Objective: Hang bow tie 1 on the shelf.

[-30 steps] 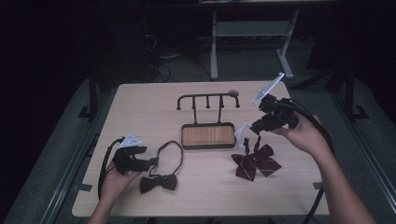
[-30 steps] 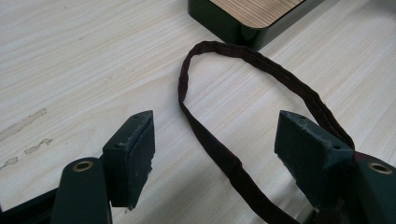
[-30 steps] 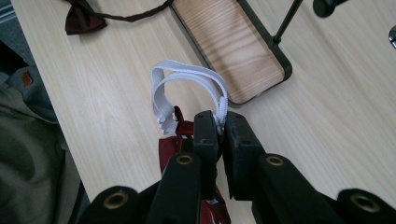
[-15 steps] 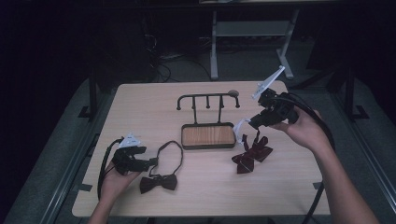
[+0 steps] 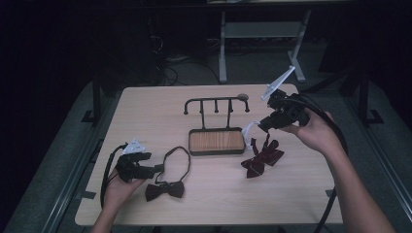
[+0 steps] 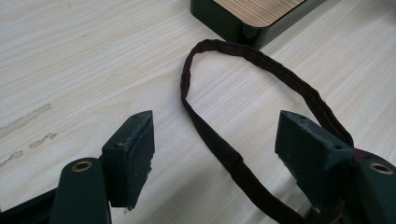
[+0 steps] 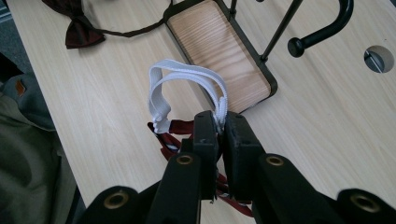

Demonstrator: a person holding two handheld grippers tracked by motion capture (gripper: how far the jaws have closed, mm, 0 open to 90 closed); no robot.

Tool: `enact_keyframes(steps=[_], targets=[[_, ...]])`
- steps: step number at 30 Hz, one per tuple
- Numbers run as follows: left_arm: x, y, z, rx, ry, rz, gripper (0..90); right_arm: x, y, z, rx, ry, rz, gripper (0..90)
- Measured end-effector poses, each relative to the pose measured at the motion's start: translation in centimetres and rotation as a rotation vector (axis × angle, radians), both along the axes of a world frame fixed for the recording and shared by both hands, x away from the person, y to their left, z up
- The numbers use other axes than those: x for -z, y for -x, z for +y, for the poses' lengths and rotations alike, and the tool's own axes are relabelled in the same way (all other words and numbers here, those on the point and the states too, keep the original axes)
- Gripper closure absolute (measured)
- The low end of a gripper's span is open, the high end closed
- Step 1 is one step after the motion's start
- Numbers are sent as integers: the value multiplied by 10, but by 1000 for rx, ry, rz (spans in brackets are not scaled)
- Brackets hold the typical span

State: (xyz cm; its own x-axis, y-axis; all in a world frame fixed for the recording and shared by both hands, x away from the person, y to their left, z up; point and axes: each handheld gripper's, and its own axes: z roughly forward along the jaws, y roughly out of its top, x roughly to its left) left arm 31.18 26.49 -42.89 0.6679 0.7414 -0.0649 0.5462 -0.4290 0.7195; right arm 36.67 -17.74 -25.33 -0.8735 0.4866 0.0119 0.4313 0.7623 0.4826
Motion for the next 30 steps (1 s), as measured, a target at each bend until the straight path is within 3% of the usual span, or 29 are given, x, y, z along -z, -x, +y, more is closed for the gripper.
enact_keyframes(steps=[18,30], targets=[[-1,1,-2,10,-5,-10,288,-3,-12,10,13,14,8,835],[-2,2,-3,13,-2,-2,288,-5,-31,18,21,30,12,836]])
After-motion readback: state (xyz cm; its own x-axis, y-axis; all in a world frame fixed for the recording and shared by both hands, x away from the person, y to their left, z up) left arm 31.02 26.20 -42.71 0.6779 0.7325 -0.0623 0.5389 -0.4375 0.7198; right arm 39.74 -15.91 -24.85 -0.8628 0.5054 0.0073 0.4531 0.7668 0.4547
